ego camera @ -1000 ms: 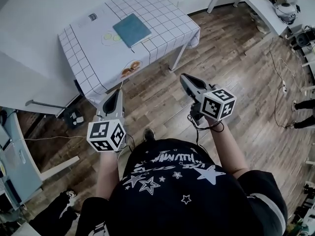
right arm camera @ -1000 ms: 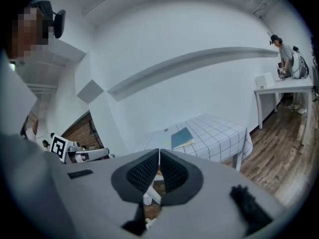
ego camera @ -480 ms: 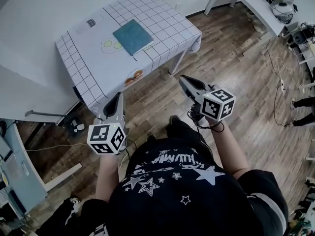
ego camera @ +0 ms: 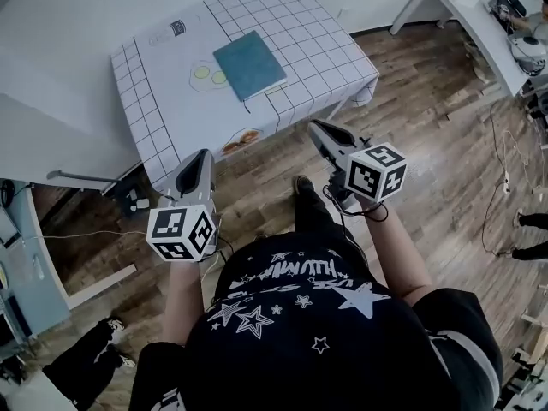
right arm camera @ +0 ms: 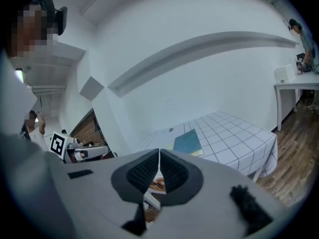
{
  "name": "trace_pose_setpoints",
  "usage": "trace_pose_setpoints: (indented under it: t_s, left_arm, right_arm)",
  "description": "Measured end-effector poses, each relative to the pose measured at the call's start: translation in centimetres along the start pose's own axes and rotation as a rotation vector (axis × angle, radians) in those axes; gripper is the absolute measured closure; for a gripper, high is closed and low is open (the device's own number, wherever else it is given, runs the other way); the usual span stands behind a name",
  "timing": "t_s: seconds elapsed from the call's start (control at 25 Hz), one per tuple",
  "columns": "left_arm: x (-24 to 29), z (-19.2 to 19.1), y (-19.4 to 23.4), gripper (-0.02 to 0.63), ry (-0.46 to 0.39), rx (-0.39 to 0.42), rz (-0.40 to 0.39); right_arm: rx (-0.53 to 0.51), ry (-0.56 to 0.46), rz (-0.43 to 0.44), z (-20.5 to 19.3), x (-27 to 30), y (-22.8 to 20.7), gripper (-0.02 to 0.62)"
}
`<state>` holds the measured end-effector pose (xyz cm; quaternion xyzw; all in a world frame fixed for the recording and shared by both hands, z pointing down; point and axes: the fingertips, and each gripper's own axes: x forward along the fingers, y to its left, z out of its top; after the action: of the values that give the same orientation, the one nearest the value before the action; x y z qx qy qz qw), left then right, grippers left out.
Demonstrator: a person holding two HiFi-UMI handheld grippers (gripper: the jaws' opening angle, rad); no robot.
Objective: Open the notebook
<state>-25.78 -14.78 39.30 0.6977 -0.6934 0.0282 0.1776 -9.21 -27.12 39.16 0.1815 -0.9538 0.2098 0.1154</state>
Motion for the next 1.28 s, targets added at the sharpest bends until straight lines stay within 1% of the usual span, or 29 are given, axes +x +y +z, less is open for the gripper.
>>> trace_pose_setpoints:
  t_s: [0.16,0.28,0.36,0.44,0.6,0.76,0.88,1.04,1.12,1.16,1.2,1.28]
  left_arm:
    - [3.2,0.6,-0.5,0.598,0.009,-0.010,0.036]
    - [5.5,1.1,-1.2,0.598,-0.004,-0.038,0.038]
    - [7.0,1.4,-1.8,0.598,-0.003,-0.030,0.043]
    - [8.4,1.4,-2.0,0.598,0.011,-0.014,0.066]
    - [10.6,1.5,-2.6,0.598,0.029,-0.029,0.115]
    - [13.0,2.2,-3.6,0.598,0.022,-0.017,0.134]
    - [15.1,2.3,-4.0,0.598,0.035,0.027,0.176]
    - [17.9,2.1,-4.6,0.597,0.044,0.127,0.230]
    - [19.2,1.6,-5.1,0.593,0.060,0.175,0.240]
    - [19.9,1.3,-5.3,0.550,0.074,0.192,0.237]
    - [20.6,0.9,-5.5,0.521,0.090,0.207,0.234]
    - [21.9,0.1,-5.5,0.501,0.125,0.243,0.239]
  right_arm:
    - [-0.009,0.021,0.050,1.6,2.0,-3.1,0.578]
    - [-0.011,0.030,0.080,2.8,3.2,-5.6,0.578]
    - [-0.006,0.035,0.097,3.5,4.0,-7.4,0.578]
    - [0.002,0.042,0.115,4.0,4.8,-9.0,0.578]
    - [0.009,0.060,0.164,4.8,6.2,-11.2,0.578]
    - [0.014,0.063,0.209,6.0,7.4,-13.2,0.578]
    - [0.020,0.067,0.236,6.5,8.2,-14.6,0.578]
    - [0.007,0.093,0.274,6.6,9.0,-16.3,0.577]
    - [0.000,0.106,0.291,6.6,9.3,-17.1,0.578]
    - [-0.002,0.109,0.296,6.7,9.5,-17.6,0.578]
    - [-0.001,0.110,0.299,6.9,9.7,-18.1,0.578]
    - [0.003,0.116,0.304,7.0,9.9,-19.0,0.578]
